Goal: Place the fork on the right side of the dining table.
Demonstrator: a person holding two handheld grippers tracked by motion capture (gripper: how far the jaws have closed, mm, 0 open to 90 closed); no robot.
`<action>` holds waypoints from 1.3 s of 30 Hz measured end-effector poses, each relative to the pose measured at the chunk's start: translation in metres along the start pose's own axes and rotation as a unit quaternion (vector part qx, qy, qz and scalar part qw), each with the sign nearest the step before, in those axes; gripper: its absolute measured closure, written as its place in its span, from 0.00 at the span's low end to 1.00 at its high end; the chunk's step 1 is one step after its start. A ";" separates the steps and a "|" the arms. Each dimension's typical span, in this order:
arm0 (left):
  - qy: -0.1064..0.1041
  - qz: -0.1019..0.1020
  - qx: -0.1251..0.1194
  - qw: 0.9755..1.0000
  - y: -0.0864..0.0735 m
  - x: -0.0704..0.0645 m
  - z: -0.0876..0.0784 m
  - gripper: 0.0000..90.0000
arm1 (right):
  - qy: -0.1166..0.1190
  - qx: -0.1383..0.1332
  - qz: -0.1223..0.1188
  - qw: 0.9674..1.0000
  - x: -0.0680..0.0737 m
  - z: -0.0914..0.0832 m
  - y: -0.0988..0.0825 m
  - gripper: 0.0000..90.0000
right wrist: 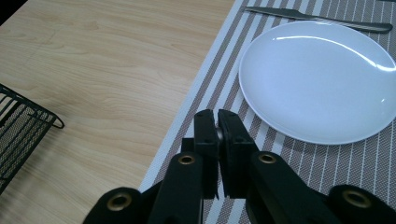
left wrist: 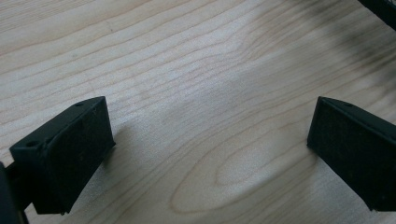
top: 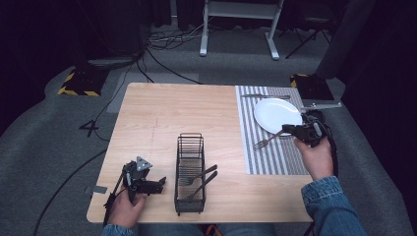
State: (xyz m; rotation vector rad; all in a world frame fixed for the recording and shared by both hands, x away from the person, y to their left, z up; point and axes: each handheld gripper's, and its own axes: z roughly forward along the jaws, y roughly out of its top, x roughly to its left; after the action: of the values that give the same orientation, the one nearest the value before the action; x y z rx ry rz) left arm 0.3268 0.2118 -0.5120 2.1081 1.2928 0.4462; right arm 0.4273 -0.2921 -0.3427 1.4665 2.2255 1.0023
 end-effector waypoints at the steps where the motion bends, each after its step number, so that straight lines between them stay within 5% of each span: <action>1: 0.000 -0.001 -0.001 1.000 0.000 0.000 0.000 0.00 | 0.000 0.000 0.001 1.000 0.000 0.000 0.000 0.96; 17: 0.000 -0.001 0.000 1.000 0.000 0.000 0.000 0.00 | -0.003 0.006 0.017 1.000 -0.008 0.003 0.000 0.93; 29: 0.000 0.000 0.000 1.000 0.000 0.000 0.000 0.00 | -0.022 0.022 0.055 0.998 -0.026 0.009 0.000 0.83; 39: 0.000 0.000 0.000 1.000 0.000 0.000 0.000 0.00 | -0.014 0.035 0.090 0.995 -0.043 0.015 -0.003 0.61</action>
State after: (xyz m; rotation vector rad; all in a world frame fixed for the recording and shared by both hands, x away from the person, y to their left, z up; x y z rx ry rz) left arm 0.3267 0.2117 -0.5120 2.1073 1.2935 0.4457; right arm 0.4529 -0.3251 -0.3608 1.7276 2.1594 0.9586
